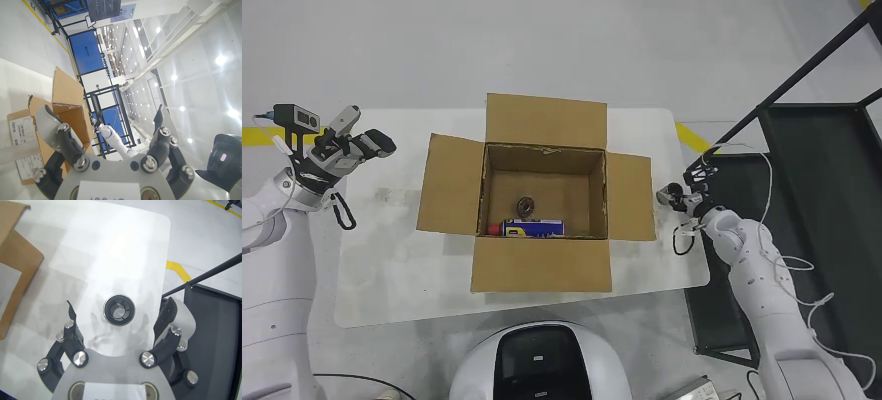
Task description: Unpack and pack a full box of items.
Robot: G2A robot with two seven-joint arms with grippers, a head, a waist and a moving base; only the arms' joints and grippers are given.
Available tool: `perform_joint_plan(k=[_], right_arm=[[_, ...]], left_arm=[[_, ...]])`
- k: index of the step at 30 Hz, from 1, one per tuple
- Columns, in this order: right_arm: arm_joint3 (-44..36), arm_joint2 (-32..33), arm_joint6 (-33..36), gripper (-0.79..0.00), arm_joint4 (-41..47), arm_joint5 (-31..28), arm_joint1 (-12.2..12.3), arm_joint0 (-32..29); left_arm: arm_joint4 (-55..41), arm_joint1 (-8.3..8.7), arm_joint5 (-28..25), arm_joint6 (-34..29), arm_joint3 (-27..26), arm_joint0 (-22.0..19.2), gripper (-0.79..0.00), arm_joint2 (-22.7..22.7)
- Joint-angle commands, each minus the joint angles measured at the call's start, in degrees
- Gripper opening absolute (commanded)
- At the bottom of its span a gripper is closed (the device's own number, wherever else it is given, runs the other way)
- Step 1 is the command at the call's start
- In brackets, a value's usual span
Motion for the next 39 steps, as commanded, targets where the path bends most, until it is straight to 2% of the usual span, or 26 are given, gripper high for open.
perform_joint_plan(k=[1,4,5,6,7,8,9,10,11,19,24,28,30,34,39], right_arm=[[2.38,-0.79,-0.59,0.000,-0.47,0.08,-0.14,1.09],[6.10,-2.16,-0.81,0.000,0.42,0.30,-0.62,3.17],[7.10,-2.71,-0.76,-0.022,0.55,0.75,-0.82,3.96],[7.95,-3.26,-0.96,-0.197,0.54,1.07,-1.01,4.65],[8.80,-3.65,-1.23,-0.416,0.89,1.49,-1.20,5.24],[9.56,-4.10,-1.35,-0.468,0.92,1.97,-1.37,5.79],[10.28,-4.55,-1.49,-0.576,0.82,2.39,-1.52,6.28],[10.97,-4.93,-1.66,-0.754,1.01,2.45,-1.68,6.75],[11.66,-5.28,-1.78,-0.785,1.05,2.55,-1.80,7.22],[14.85,-6.36,-4.70,-0.785,-0.14,2.46,-1.91,9.38],[12.06,-4.11,-8.45,-0.785,0.22,2.06,-0.97,8.56],[3.84,-0.28,-10.56,-0.785,3.66,-0.04,0.06,5.65],[-2.93,1.65,-10.00,-0.785,5.43,-1.67,0.56,3.54],[-17.17,3.37,-4.55,-0.785,10.70,-5.01,0.96,-1.21],[-30.98,-0.46,1.81,-0.785,13.68,-9.04,0.70,-4.69]], left_arm=[[0.00,0.00,0.00,0.00,0.00,0.00,0.000,0.00],[0.00,0.00,0.00,0.00,0.00,0.00,0.000,0.00],[0.00,0.00,0.00,0.00,0.00,0.00,0.000,0.00],[0.00,0.00,0.00,0.00,0.00,0.00,0.000,0.00],[0.00,0.00,0.00,0.00,0.00,0.00,0.000,0.00],[0.00,0.00,0.00,0.00,0.00,0.00,0.000,0.00],[0.00,0.00,0.00,0.00,0.00,0.00,0.000,0.00],[0.00,0.00,0.00,0.00,0.00,0.00,0.000,0.00],[0.00,0.00,0.00,0.00,0.00,0.00,0.000,0.00],[0.00,0.00,0.00,0.00,0.00,0.00,0.000,0.00],[0.00,0.00,0.00,0.00,0.00,0.00,0.000,0.00],[0.00,0.00,0.00,0.00,0.00,0.00,0.000,0.00],[0.00,0.00,0.00,0.00,0.00,0.00,0.000,0.00],[0.00,0.00,0.00,0.00,0.00,0.00,0.000,0.00],[0.00,0.00,0.00,0.00,0.00,0.00,0.000,0.00]])
